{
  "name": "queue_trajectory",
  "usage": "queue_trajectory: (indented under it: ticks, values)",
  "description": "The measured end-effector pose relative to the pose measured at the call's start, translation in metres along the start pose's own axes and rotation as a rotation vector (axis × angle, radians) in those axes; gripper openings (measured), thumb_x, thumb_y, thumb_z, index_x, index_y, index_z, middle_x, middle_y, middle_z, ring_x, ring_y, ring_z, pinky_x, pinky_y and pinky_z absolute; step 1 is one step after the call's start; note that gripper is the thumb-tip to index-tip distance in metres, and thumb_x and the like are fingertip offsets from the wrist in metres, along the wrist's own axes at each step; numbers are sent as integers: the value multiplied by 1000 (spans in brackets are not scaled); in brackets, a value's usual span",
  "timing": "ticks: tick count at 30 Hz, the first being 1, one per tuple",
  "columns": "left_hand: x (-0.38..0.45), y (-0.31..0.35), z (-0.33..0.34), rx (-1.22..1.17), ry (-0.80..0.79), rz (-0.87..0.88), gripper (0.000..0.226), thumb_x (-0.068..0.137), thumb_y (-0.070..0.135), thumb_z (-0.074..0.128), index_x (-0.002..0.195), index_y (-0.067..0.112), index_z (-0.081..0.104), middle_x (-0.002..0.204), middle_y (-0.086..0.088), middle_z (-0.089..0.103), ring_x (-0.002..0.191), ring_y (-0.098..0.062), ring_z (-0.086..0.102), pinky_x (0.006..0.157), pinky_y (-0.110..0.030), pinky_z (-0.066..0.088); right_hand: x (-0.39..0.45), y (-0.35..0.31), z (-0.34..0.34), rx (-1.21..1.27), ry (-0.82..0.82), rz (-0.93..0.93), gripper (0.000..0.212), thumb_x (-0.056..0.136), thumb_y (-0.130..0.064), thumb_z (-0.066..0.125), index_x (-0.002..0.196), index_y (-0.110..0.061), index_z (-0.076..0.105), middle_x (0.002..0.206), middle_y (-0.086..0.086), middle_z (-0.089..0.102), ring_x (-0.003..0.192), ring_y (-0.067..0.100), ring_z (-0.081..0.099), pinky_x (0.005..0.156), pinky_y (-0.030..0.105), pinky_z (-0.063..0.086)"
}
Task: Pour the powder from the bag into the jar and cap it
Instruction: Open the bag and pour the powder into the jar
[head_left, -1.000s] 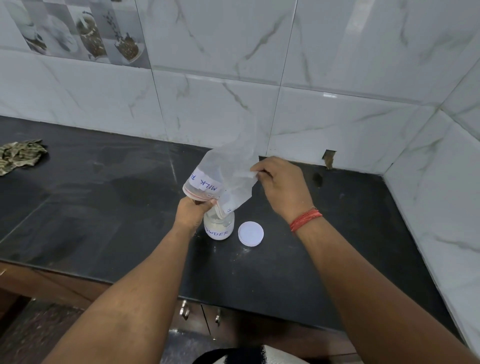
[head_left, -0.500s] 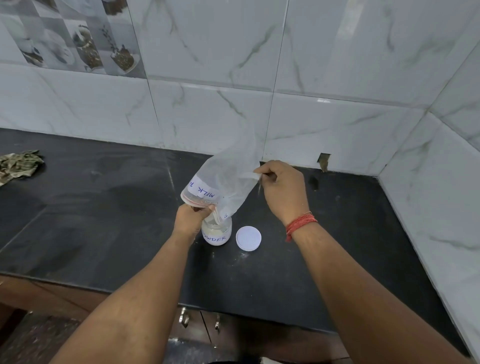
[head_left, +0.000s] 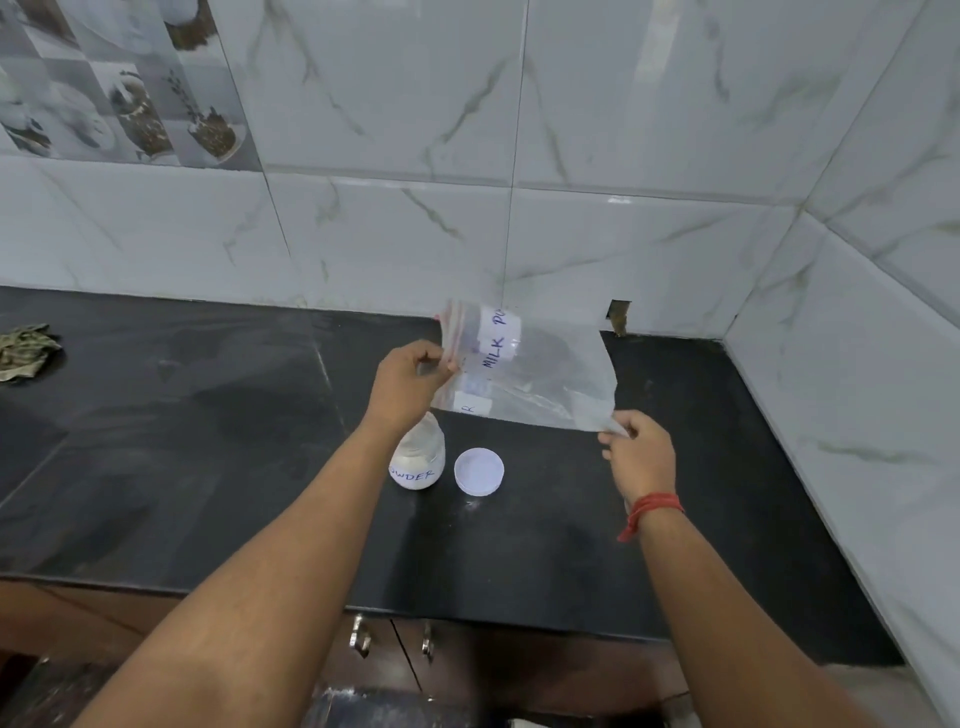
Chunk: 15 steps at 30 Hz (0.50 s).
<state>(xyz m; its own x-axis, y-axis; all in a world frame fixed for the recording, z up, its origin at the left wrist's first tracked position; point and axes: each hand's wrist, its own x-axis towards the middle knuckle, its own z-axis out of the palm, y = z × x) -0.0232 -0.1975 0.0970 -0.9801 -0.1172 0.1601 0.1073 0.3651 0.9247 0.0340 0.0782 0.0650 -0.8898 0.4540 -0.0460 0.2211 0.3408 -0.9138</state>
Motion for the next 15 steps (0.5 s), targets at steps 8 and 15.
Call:
queue_trajectory:
  ticks: [8,15]
  values:
    - [-7,60,47,420,-106,329,6,89,13,76,92,18,78,89,8,69,103,-18,49,86,-30,39,-14,44,-25,-18,-121,86,54,83,12,37,117,-14,69,119,3,69,105,18,67,101,45,53]
    - [-30,99,85,503,-238,477,16,88,6,75,95,20,77,105,-3,67,112,-20,48,93,-34,47,-10,40,-55,-3,-151,45,48,91,8,41,125,-15,66,126,2,66,109,15,63,103,36,50]
